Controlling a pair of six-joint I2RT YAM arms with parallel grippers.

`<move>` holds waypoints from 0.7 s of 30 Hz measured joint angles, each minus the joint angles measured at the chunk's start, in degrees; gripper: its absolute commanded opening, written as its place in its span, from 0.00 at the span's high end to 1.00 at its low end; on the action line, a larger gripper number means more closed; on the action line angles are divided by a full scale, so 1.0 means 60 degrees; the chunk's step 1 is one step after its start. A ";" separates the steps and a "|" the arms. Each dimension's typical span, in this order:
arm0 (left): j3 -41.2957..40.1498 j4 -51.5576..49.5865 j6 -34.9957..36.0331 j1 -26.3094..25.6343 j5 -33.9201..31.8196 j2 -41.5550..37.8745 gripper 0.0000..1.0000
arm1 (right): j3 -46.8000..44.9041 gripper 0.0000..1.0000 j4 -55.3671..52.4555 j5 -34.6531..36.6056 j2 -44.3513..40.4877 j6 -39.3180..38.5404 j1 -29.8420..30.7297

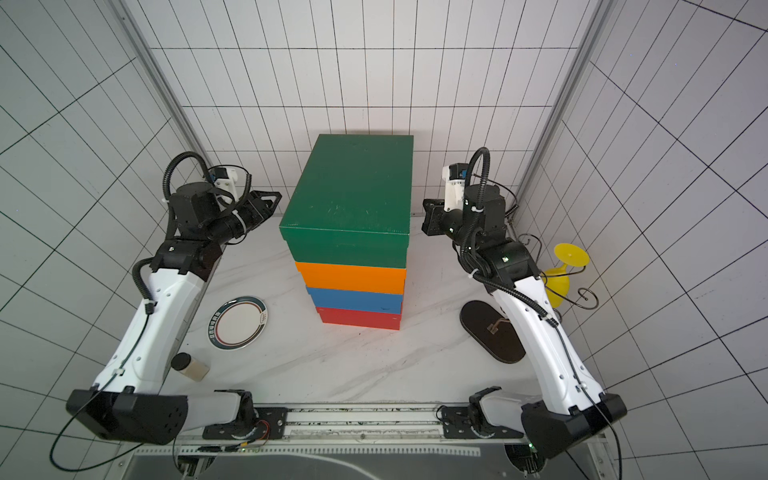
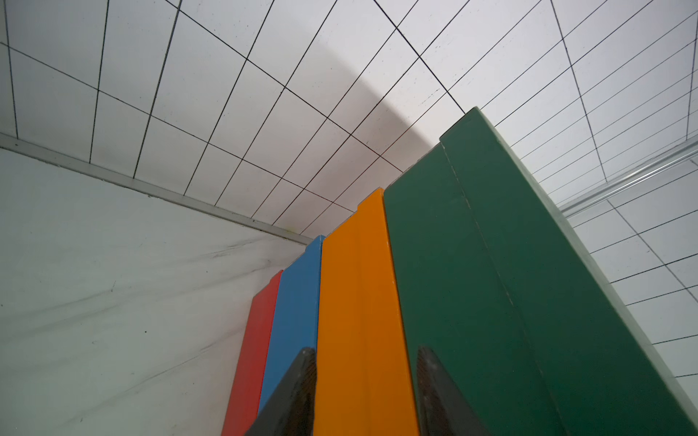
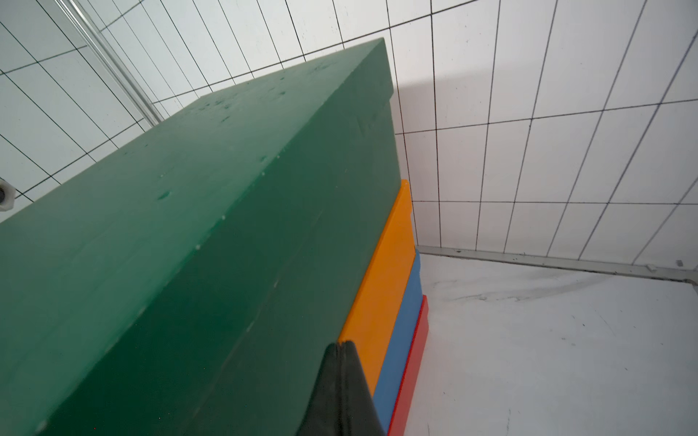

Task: Stack the shoeboxes
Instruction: Reset both arms

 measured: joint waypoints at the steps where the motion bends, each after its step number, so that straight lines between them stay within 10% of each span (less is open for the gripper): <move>1: -0.0131 -0.0040 0.0033 0.0007 -0.0040 -0.0237 0.28 | -0.0237 1.00 -0.0036 0.0109 -0.0270 0.0000 0.0004; 4: -0.0834 -0.0153 0.0317 0.0033 -0.0291 -0.1348 0.02 | -0.1246 0.97 0.0022 0.0474 -0.1286 0.0004 0.0160; 14: -0.4342 0.0295 0.1348 0.0051 -0.2167 -0.5486 0.02 | -0.4317 0.50 0.0397 0.1082 -0.3723 -0.0102 0.1840; 16: -0.5202 0.0586 0.1534 0.0051 -0.2561 -0.6346 0.02 | -0.4976 0.01 0.0565 0.1246 -0.4040 -0.0018 0.2269; 21: -0.7038 0.1366 0.1942 0.0051 -0.3075 -0.7985 0.02 | -0.6670 0.01 0.1122 0.1552 -0.5009 0.0222 0.2965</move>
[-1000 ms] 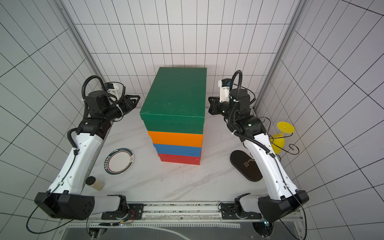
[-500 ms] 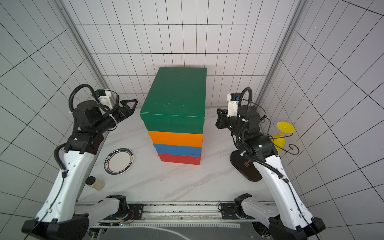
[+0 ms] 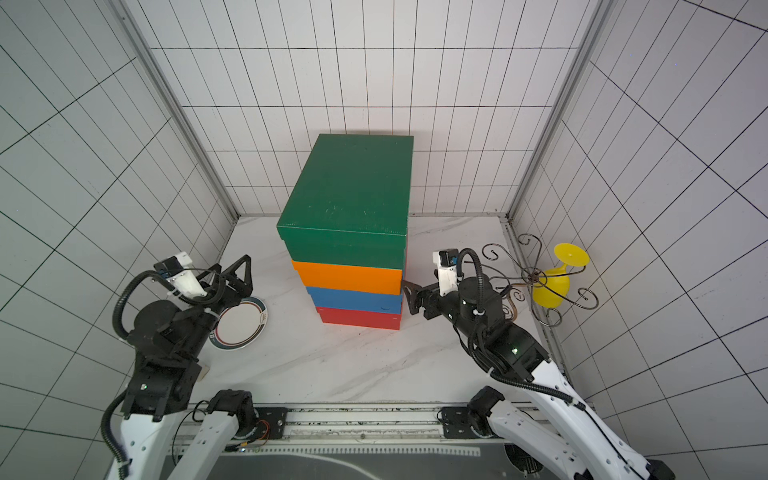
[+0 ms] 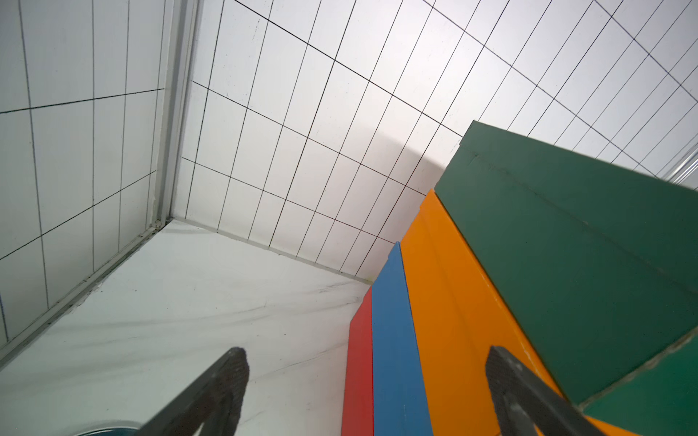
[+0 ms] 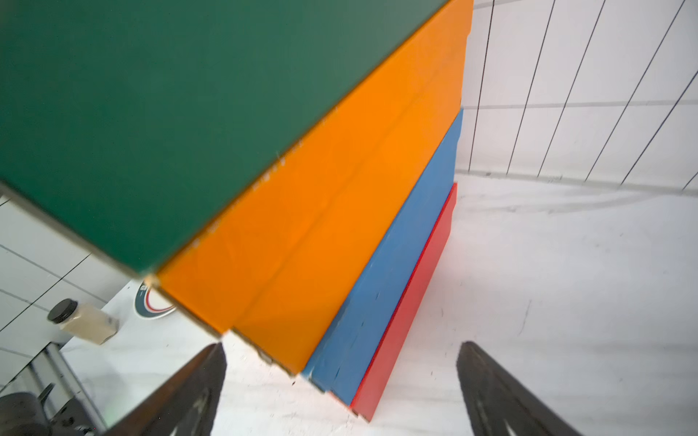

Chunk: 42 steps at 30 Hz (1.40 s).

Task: Stack the shoeboxes
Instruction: Reset both arms

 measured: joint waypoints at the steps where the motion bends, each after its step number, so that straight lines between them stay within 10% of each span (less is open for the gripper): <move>1: -0.0302 0.0098 0.0098 0.0000 -0.0051 -0.0237 0.02 | -0.0313 0.01 0.0131 0.0051 -0.0226 0.0055 0.0084; 19: -0.2663 0.0958 0.0845 0.0000 -0.0273 -0.0331 0.02 | -0.5227 0.01 0.2036 0.3920 -0.3606 0.0852 0.0164; 33: -0.4291 0.2339 0.1424 0.0000 -0.1151 0.0554 0.02 | -0.6568 0.01 0.4972 0.5748 -0.1089 0.0357 -0.0044; 42: -0.4568 0.4473 0.2218 0.0000 -0.1872 0.2940 0.03 | -0.6532 0.01 0.6211 0.5559 0.0809 -0.0729 -0.2415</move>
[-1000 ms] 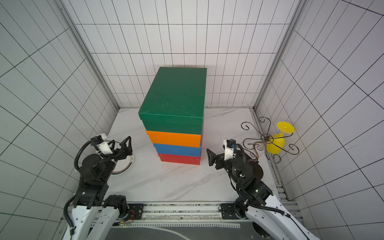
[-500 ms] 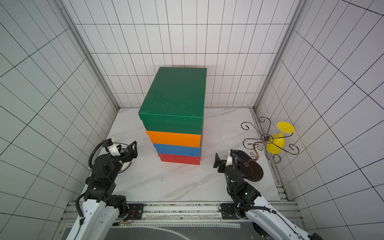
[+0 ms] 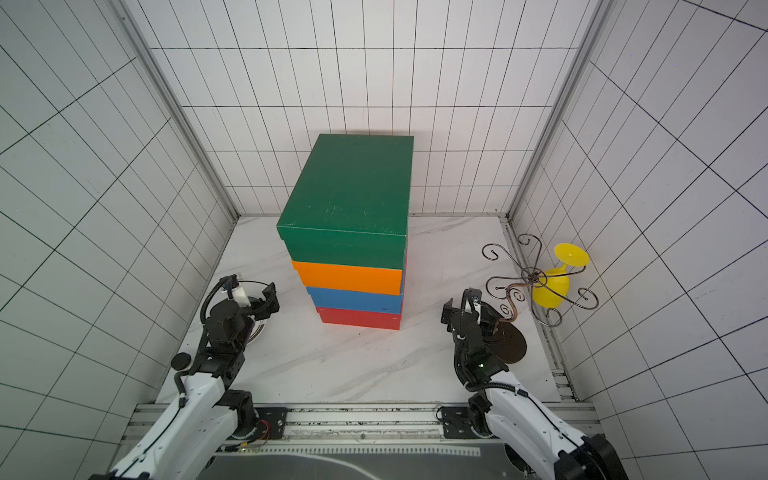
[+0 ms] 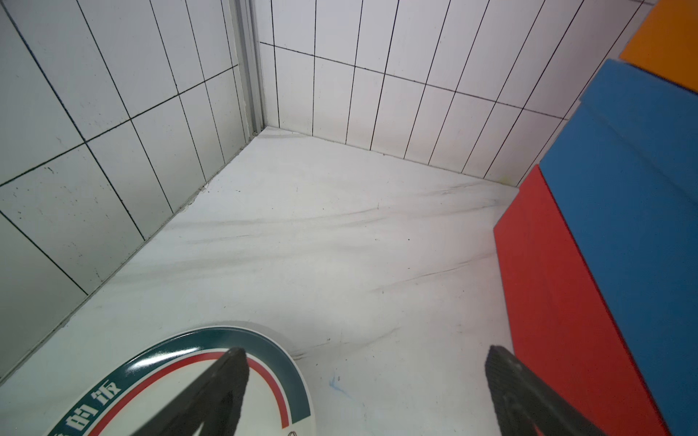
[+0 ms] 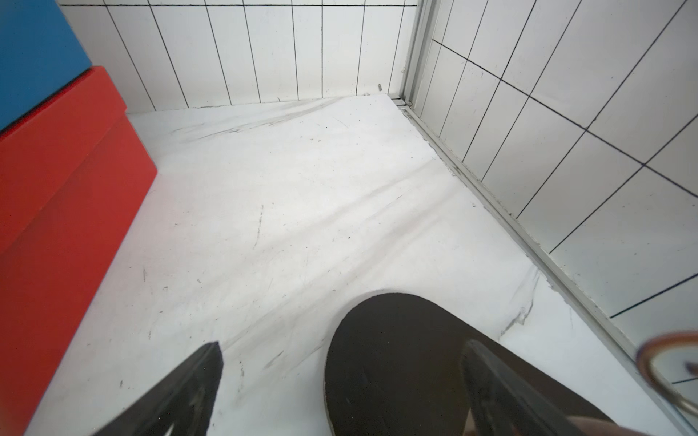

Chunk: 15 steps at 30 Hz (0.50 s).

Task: Stack the shoeboxes
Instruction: Reset both arms

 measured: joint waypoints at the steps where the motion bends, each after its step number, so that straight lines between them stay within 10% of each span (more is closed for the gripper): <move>1: 0.0000 0.0149 0.0073 0.0000 -0.0022 0.0273 0.03 | 0.0000 0.01 0.0255 0.0029 0.0098 -0.0127 -0.0073; 15: -0.0484 0.2856 0.0710 0.0000 -0.0113 0.2827 0.03 | -0.0007 0.01 0.4838 0.0423 0.3581 -0.1512 -0.1144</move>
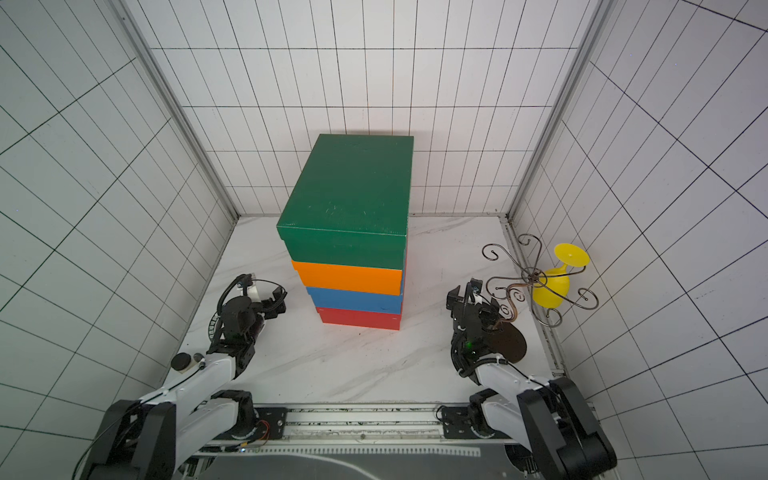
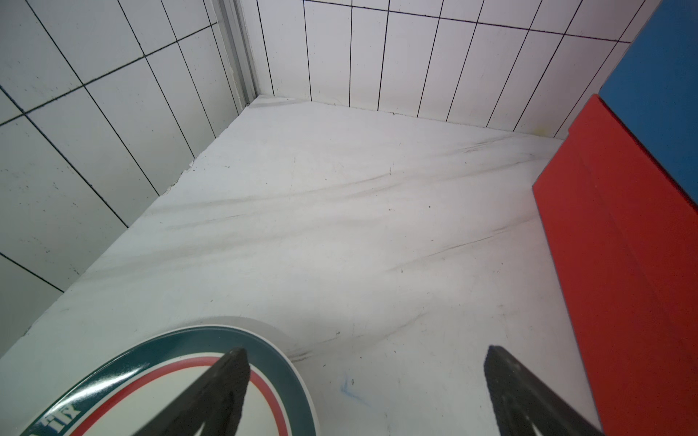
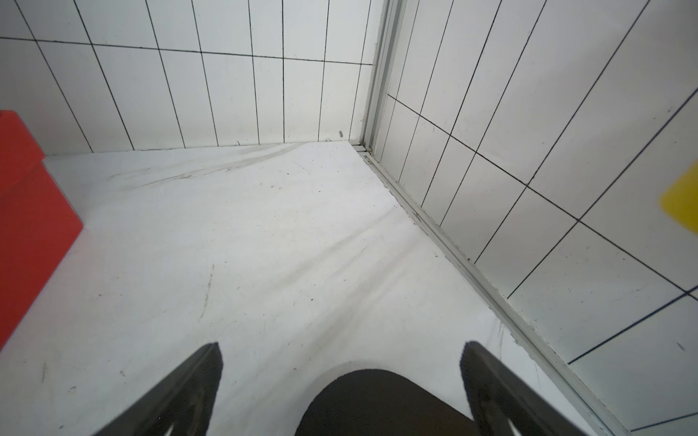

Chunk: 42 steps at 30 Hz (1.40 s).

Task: Stack the shoeboxes
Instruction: Reset both arms

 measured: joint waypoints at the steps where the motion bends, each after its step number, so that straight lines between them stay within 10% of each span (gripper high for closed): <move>1: 0.0000 0.0182 0.0029 0.0000 -0.0029 0.0098 0.03 | 0.0007 0.01 0.0331 -0.0109 0.0375 -0.0047 -0.0120; 21: 0.1137 0.4772 0.0976 0.0047 0.0076 0.4980 0.02 | 0.0940 0.01 0.3621 -0.3286 0.3464 -0.0193 -0.2885; 42: 0.1169 0.4929 0.1399 -0.0404 -0.0248 0.4983 0.02 | 0.0747 0.01 0.4186 -0.4517 0.3632 -0.0157 -0.3056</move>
